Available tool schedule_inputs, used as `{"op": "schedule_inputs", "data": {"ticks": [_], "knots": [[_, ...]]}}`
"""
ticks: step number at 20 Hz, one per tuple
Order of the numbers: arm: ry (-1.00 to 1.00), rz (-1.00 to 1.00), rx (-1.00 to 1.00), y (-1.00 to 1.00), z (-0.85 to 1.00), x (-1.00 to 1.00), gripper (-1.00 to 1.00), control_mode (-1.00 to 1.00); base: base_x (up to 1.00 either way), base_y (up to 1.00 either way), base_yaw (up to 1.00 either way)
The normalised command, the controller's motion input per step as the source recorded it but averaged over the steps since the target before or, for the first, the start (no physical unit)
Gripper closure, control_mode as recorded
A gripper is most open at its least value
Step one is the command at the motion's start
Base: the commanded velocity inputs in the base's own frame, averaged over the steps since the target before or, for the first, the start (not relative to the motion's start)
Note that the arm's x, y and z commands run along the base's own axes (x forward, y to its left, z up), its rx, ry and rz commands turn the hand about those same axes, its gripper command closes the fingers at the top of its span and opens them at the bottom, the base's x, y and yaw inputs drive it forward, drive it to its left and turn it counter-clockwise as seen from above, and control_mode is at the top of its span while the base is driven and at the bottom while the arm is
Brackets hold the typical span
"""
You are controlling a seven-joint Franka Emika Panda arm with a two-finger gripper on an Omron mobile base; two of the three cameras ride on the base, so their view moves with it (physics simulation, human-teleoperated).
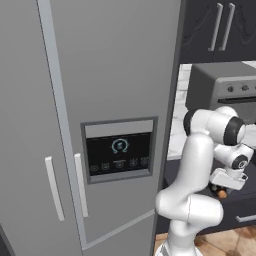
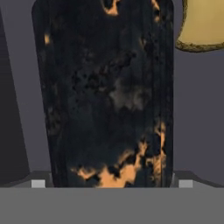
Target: Restock the sink supplies by placing the sponge and soap dispenser on the counter and next to the sink. Make sure the soap dispenser is upright.
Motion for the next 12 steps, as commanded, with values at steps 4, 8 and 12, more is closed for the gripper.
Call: {"op": "schedule_inputs", "data": {"ticks": [4, 8, 12], "knots": [[-0.08, 0.0, 0.0, 0.0, 1.0, -0.12, 1.0, -1.0, 0.0, 0.0, 0.0], [-0.03, 0.0, 0.0, 0.01, 0.77, -0.43, 1.0, -1.0, 0.0, 0.0, 0.0], [0.0, 0.0, 0.0, 0.03, 0.77, -0.54, 1.0, -1.0, 0.0, 0.0, 0.0]]}}
